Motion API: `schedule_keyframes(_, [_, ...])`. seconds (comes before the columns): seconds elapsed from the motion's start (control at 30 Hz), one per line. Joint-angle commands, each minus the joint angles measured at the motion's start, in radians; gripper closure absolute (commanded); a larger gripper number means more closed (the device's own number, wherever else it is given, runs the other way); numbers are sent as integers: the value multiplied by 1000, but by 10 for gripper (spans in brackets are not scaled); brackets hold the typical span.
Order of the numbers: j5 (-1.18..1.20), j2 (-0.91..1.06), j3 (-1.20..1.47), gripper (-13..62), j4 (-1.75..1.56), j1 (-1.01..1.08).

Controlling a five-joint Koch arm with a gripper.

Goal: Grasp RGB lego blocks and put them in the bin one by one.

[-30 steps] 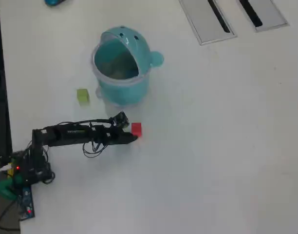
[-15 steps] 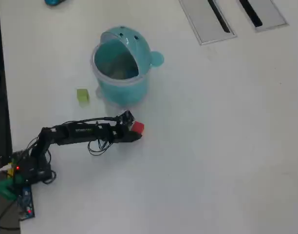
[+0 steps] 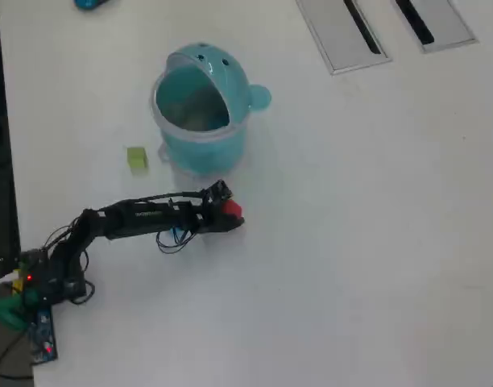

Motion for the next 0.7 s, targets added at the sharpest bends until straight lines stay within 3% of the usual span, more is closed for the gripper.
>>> schedule_keyframes(0.0, [29, 6, -92, 254, -9, 18])
schedule_keyframes(0.33, [67, 92, -86, 301, -11, 31])
schedule_keyframes(0.43, [130, 144, -86, 363, -9, 29])
schedule_keyframes(0.67, [216, 282, -43, 363, -11, 5])
